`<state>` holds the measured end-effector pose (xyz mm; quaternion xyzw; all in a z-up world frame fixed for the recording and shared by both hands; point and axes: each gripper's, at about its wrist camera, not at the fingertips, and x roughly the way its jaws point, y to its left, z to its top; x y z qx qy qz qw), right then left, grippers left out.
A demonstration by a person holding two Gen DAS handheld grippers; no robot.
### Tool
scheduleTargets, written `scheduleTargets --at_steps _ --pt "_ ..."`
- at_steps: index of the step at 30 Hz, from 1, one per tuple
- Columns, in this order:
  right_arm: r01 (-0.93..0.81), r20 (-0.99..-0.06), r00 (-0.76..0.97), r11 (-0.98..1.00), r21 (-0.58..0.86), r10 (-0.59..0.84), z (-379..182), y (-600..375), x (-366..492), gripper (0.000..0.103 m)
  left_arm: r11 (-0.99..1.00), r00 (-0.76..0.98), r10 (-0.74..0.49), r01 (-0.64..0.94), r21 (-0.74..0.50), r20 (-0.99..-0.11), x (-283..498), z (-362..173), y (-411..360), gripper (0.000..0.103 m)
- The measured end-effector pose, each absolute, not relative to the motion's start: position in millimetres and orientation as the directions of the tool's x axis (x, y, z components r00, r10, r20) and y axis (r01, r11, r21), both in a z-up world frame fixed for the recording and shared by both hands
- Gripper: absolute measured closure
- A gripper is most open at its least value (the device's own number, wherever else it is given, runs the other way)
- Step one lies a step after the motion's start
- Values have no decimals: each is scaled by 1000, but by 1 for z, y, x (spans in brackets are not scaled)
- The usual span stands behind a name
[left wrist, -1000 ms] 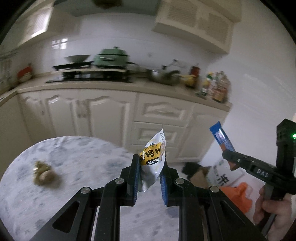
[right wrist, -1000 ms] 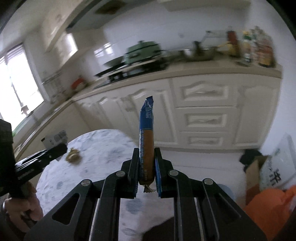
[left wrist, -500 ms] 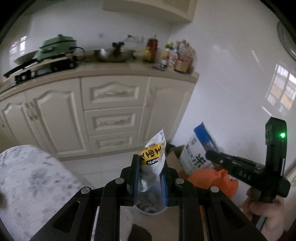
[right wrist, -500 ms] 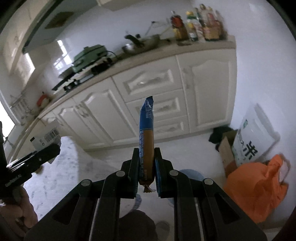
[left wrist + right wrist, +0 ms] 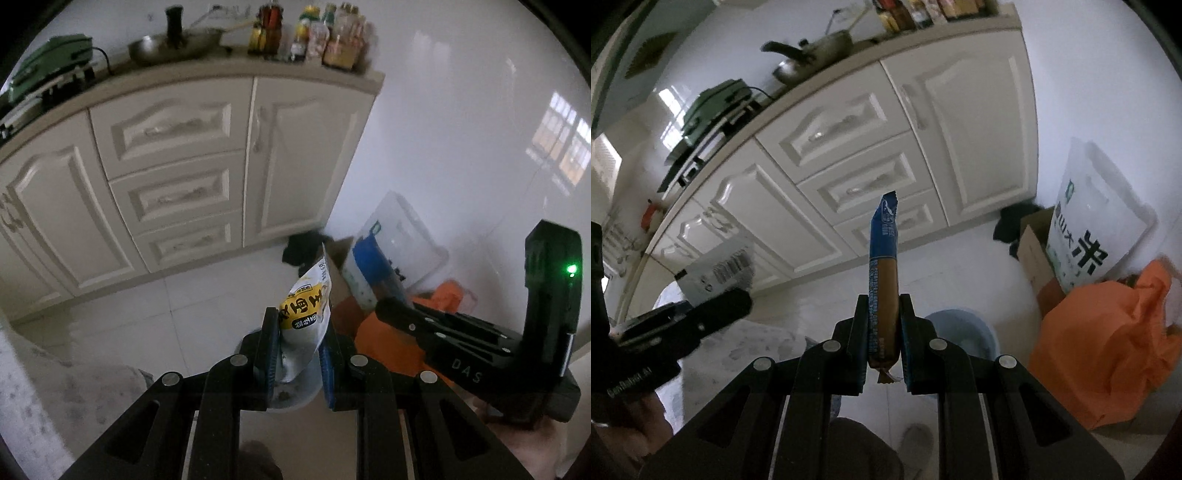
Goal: Collect trash
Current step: 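Open both grippers over the blue bin to drop the items, then swing both grippers back toward the gold bag and brown lump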
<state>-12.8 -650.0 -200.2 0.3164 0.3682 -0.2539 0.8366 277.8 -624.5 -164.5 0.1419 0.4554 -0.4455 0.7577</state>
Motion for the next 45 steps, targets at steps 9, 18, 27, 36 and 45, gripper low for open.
scheduleTargets --at_steps 9,18,27,36,45 --pt "702 -820 548 622 346 -163 -242 -679 -8 70 614 175 -450 773 -161 -876 322 -208 -681 24" --pt "758 -821 525 562 331 -225 -234 -674 -25 0 656 267 -445 747 -108 -855 308 -181 -649 4" --pt "761 -816 519 571 308 -252 -204 -648 -31 0 690 348 -509 712 -131 -787 274 -131 -568 1" --pt "707 -758 583 644 294 -294 -148 -603 -14 0 702 413 -572 694 -163 -708 246 -77 -463 1" --pt "598 -695 658 762 248 -290 -89 -538 20 0 747 532 -596 643 -171 -602 209 -28 -349 1"
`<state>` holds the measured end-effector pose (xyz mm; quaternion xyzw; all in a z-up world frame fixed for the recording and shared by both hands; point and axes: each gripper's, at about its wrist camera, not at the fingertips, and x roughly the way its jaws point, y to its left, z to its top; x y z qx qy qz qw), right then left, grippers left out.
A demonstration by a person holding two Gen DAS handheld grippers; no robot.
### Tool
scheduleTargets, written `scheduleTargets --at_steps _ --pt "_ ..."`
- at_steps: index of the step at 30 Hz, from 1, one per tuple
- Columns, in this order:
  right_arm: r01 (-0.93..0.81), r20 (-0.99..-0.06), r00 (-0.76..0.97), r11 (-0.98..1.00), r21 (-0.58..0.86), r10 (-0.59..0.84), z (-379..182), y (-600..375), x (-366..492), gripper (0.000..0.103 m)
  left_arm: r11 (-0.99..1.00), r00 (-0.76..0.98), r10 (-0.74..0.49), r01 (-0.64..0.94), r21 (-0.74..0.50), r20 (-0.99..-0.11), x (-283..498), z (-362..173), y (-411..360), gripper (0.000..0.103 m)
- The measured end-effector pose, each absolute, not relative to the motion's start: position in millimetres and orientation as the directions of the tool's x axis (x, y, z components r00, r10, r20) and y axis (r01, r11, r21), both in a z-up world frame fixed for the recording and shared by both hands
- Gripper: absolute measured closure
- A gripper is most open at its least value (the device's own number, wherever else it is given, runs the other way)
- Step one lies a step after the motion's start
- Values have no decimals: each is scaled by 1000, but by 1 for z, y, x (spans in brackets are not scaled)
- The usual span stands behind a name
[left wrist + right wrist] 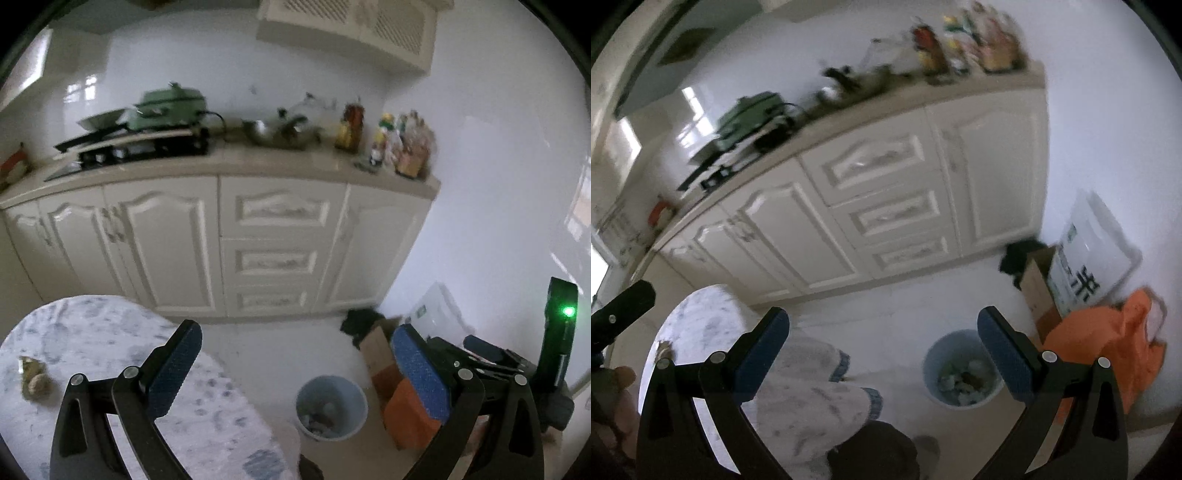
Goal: Collect trash
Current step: 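Swing both grippers back toward the gold bag and brown lump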
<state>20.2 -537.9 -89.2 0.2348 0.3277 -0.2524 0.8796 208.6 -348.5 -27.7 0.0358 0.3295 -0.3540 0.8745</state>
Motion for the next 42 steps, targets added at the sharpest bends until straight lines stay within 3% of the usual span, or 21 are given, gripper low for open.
scheduleTargets --at_steps 10,24,34,42 --pt "418 -618 749 894 160 -239 -34 -444 73 0 835 692 -534 521 -176 -486 159 4 -216 1" --pt "99 -602 798 991 85 -28 -24 -288 145 0 953 860 -303 261 -156 -410 63 4 -83 1" --pt "-43 -660 747 996 80 85 -63 -226 199 0 985 883 -149 91 -150 -444 35 -19 -50 1" --pt "-121 -728 673 990 65 130 -110 -197 248 0 990 856 -79 6 -144 -511 75 -38 -43 1"
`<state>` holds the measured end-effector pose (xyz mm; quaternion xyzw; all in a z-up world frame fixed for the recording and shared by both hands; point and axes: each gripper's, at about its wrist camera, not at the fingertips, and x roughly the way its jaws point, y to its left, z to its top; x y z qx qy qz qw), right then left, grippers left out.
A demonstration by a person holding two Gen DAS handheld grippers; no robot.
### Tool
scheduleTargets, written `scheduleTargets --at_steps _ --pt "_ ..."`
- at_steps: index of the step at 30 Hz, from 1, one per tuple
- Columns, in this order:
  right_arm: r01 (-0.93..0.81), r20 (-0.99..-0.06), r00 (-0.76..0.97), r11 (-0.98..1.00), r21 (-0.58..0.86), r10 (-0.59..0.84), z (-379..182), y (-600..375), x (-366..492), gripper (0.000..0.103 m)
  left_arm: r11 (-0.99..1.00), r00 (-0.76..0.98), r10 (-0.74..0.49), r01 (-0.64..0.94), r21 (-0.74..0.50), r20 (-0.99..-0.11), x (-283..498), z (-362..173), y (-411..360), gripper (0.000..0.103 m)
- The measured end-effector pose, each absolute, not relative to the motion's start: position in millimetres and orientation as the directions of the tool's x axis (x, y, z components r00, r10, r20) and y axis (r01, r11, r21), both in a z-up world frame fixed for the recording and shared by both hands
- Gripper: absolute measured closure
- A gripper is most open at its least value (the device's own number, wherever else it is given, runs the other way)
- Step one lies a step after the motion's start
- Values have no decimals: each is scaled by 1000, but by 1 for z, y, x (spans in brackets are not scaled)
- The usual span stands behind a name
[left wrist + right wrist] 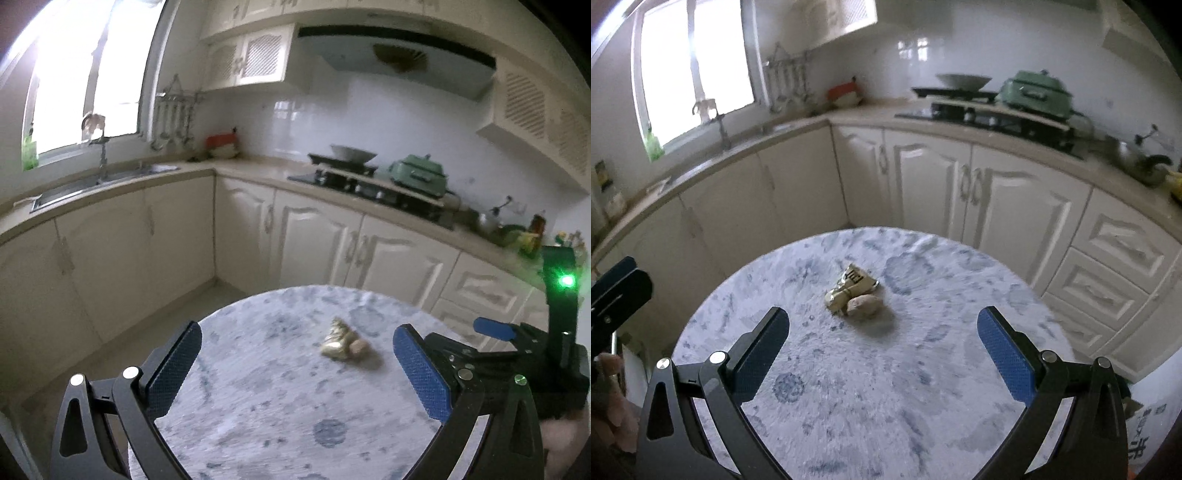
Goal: Collect trash
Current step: 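Swing both grippers back toward the gold bag and brown lump, then grasp the gold printed bag with the left gripper while the right gripper grasps the brown lump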
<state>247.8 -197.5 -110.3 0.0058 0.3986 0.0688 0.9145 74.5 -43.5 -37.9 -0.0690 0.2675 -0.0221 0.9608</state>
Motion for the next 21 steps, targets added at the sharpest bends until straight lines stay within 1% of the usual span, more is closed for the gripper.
scheduleTargets --at_steps 6,11,16,19,21 --pt "-140 -791 598 989 56 129 -159 -189 286 1 988 819 -66 -26 -152 -570 121 -49 -37 1" --pt "-146 -827 546 987 64 134 -192 -188 311 8 989 787 -69 -25 -144 -613 159 -63 -31 1" --pt "-149 -840 523 986 75 143 -213 -185 330 11 991 758 -78 -10 -131 -647 191 -79 -36 1" --pt "-153 -847 513 986 71 141 -222 -183 340 17 992 742 -79 -6 -124 -666 215 -88 -43 1" --pt "-159 -847 512 985 68 142 -226 -181 344 25 993 730 -76 -6 -118 -679 231 -94 -46 1"
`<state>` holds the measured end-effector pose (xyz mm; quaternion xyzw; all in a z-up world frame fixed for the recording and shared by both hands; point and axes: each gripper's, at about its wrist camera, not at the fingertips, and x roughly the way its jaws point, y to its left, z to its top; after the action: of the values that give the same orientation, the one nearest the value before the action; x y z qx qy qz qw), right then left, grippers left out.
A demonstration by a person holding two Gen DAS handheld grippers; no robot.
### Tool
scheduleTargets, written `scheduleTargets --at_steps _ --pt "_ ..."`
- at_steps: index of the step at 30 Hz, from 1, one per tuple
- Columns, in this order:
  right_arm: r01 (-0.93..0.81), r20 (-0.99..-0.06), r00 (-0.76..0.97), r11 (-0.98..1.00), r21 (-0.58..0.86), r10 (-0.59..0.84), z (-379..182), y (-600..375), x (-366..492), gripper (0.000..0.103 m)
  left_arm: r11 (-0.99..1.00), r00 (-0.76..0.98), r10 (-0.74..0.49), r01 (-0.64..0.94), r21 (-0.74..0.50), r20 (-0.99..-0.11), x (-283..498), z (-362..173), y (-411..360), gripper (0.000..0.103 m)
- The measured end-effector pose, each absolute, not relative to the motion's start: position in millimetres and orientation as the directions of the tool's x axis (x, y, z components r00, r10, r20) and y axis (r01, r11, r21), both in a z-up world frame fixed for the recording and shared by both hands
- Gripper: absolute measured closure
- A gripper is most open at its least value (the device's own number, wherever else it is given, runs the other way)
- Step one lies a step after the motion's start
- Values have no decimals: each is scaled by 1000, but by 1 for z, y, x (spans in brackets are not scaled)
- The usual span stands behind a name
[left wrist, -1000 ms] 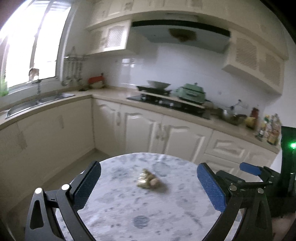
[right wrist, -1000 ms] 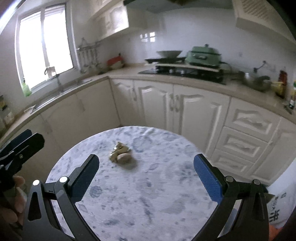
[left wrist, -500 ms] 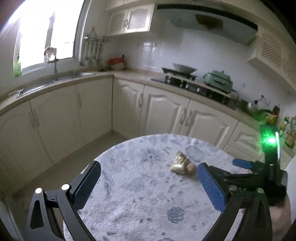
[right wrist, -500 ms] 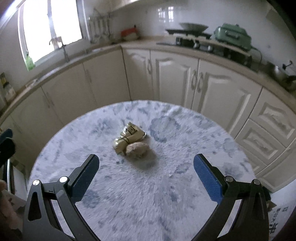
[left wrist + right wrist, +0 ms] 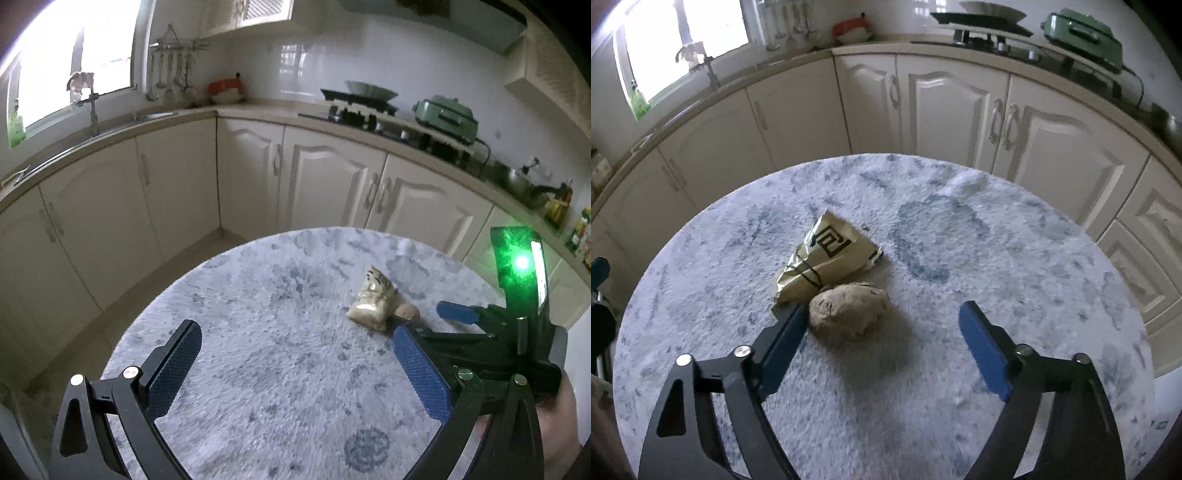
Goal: Collect trash
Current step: 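Grasp the gold printed bag with the left gripper while the right gripper grasps the brown lump, then lift both items and carry them toward the blue bin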
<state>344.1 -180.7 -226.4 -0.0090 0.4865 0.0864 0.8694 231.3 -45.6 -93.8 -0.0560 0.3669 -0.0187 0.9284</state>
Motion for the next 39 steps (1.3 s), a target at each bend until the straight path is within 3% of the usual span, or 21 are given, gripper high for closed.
scheduleTargets --at_steps 1,4,5,22,23,24,26,28,29,39 --pt "-168 -843 520 984 58 138 -226 -179 345 26 993 727 -76 -5 -116 -682 236 -97 -46 1" --pt "-206 -835 528 977 49 154 -225 -173 342 46 993 717 -80 -1 -115 -692 256 -104 -50 1" --pt "-212 -834 528 976 51 158 -225 -172 341 57 993 713 -82 3 -114 -697 263 -106 -53 1" --pt "-58 -828 541 989 138 147 -215 -246 314 58 984 624 -154 170 -59 -766 378 -159 -121 4" --pt "-54 -828 542 989 139 146 -215 -248 312 58 983 614 -153 177 -55 -774 388 -163 -124 12" --pt "-51 -827 543 988 144 148 -215 -249 311 58 981 601 -161 183 -61 -783 395 -168 -127 26" --pt "-45 -823 546 987 157 156 -214 -252 309 58 977 599 -173 203 -60 -781 405 -172 -132 39" --pt "-42 -820 550 986 162 159 -212 -252 306 58 971 594 -205 225 -84 -778 409 -170 -134 69" --pt "-41 -818 552 985 165 160 -211 -252 305 58 968 582 -224 225 -110 -782 413 -171 -132 74" --pt "-34 -780 604 983 182 166 -176 -258 267 58 960 624 -272 228 -163 -732 370 -149 -116 75"
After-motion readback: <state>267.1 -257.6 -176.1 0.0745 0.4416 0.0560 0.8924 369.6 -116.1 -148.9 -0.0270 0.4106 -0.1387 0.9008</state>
